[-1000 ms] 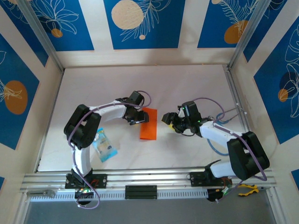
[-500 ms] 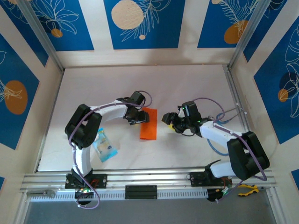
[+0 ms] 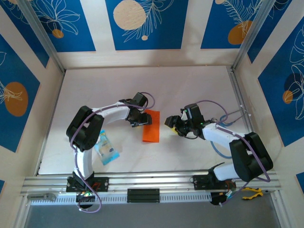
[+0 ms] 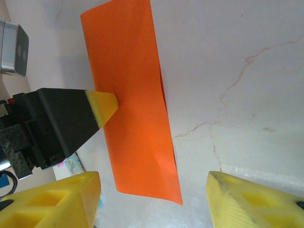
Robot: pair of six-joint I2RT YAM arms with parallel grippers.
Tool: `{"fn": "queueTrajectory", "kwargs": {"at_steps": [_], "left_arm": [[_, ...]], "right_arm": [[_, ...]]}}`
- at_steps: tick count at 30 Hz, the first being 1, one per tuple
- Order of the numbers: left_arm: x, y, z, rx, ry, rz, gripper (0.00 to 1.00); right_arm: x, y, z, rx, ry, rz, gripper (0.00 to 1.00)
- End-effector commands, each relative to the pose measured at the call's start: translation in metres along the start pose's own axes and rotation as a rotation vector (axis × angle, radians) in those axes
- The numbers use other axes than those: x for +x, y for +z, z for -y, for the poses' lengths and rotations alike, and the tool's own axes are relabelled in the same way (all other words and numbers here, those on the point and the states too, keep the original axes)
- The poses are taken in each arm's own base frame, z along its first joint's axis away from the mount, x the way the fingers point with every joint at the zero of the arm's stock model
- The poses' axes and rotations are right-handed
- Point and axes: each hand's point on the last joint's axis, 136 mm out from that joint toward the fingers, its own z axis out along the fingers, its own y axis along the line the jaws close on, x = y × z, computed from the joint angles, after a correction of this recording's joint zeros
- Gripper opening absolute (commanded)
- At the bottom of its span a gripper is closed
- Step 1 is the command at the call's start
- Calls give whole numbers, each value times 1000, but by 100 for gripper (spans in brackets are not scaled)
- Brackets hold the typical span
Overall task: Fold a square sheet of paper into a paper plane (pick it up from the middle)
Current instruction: First fold the square sheet of paper in half at the center of the table, then hold the square sheet of paper at the center of the table.
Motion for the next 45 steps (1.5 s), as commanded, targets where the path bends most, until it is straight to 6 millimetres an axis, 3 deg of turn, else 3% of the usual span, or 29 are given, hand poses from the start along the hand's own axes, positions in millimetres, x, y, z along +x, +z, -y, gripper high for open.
{"fn": "queueTrajectory", "kwargs": {"at_steps": [1,7,10,13,21,31,45], "left_arm": [[6,31,-11,-41,35,-20,59],[8,32,-13,-45,38,-24,59],[8,33,-13,-46,38,-25,59],[8,33,-12,-42,41,-25,59],[7,34,-12,-42,51,-26,59],[8,37,-12,-43,50,-35,59],[10,39,-14,-44,47,-40,59]], "right_arm": [[8,3,3,-1,-1,-29,59],[6,9,1,-13,2,-37,43],[4,16,-4,-18,-10,-61,26],[1,26,-9,-14,-20,-77,15],[-2,44,-13,30,-33,-87,14],[-1,38,0,55,-12,-61,13],[-2,57,-21,39,-63,-94,2]]}}
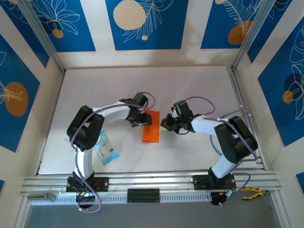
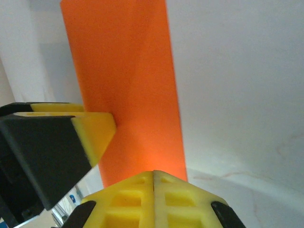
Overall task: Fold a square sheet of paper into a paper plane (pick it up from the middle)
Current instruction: Hold the square sheet of paper at the center of the table.
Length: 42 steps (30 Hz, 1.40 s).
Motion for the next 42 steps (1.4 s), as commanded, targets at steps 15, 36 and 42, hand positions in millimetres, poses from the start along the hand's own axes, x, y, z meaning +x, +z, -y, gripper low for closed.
{"fn": "queueTrajectory", "kwargs": {"at_steps": [15,36,42], "left_arm": [[9,39,-12,-31,23,-32,59],[-9,1,15,54,16,50,60],[-25,-49,21,91,17,168,63]], "right_arm": [[1,36,-15,37,-55,-60,0],[11,42,53,247,-119,-141,0],[-1,34,55,213,-194,-209,0]]}}
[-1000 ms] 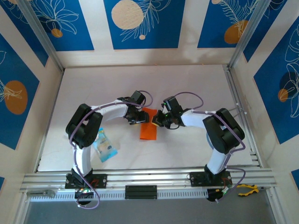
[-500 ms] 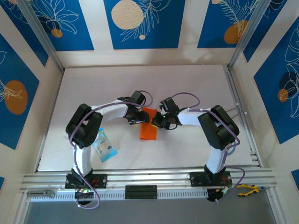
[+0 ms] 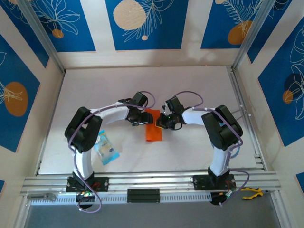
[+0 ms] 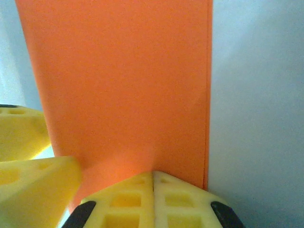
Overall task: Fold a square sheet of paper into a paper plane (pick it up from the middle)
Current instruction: Hold the square sheet of paper at the center of the table, then first fold the square sheet of paper in half at the center of the table.
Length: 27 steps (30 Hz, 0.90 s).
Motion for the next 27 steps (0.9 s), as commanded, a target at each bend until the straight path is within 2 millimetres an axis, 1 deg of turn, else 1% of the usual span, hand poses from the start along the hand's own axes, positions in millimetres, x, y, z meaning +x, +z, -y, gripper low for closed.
{"fn": "queueTrajectory", "kwargs": {"at_steps": [1,4,6,9,13,16,18,23,27], "left_arm": [[-20,-34,11,54,7,115,63],[-21,-44,16,117,4,134,61],[-21,-45,23,190,5,135,56],[-21,-43,38,322,1,120,41],[-25,-36,59,473,-10,109,12],[-29,-27,69,555,-37,100,0],[-27,-20,70,562,-45,80,0],[-17,0,50,474,-64,53,0],[-10,10,41,450,-73,37,0]], "right_arm": [[18,1,40,100,-15,-113,0],[14,-2,43,91,-46,-137,0],[14,-2,46,104,-72,-155,0],[14,-2,47,111,-95,-168,0],[12,-2,51,122,-66,-161,0],[13,-1,56,129,-37,-157,0],[14,-1,58,131,-24,-156,0],[14,-4,59,135,-15,-146,0],[13,-5,60,131,-1,-133,0]]}}
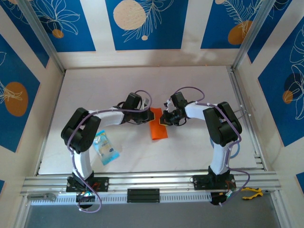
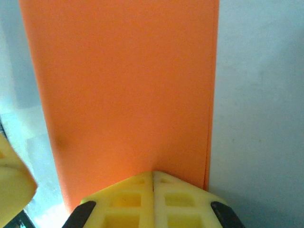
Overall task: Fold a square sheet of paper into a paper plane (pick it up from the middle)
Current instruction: First fold the square sheet of paper in half at the center of the table.
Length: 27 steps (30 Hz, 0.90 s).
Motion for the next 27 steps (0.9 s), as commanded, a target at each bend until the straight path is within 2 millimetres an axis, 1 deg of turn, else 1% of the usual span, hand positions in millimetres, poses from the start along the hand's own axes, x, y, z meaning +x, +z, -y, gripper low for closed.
{"fn": "queueTrajectory", "kwargs": {"at_steps": [1,5,8,13,15,17,18,20,24,27], "left_arm": [[6,7,-13,-9,-14,-20,0],[11,10,-22,-31,-16,-29,0],[17,12,-34,-66,-15,-39,0],[34,16,-69,-161,-9,-64,0],[41,17,-78,-182,-10,-74,0],[42,16,-82,-198,-10,-72,0],[42,15,-82,-203,-5,-70,0],[38,12,-74,-186,1,-65,0],[23,0,-40,-115,11,-42,0],[18,-6,-20,-89,-4,-61,0]], "right_arm": [[29,6,41,125,105,-71,0],[29,7,40,119,113,-70,0],[30,7,41,125,117,-68,0],[33,9,43,131,127,-75,0],[35,10,44,139,127,-79,0],[37,11,47,151,133,-84,0],[38,11,47,155,137,-85,0],[39,12,47,155,139,-83,0],[39,11,48,161,142,-79,0],[37,9,47,164,140,-70,0]]}}
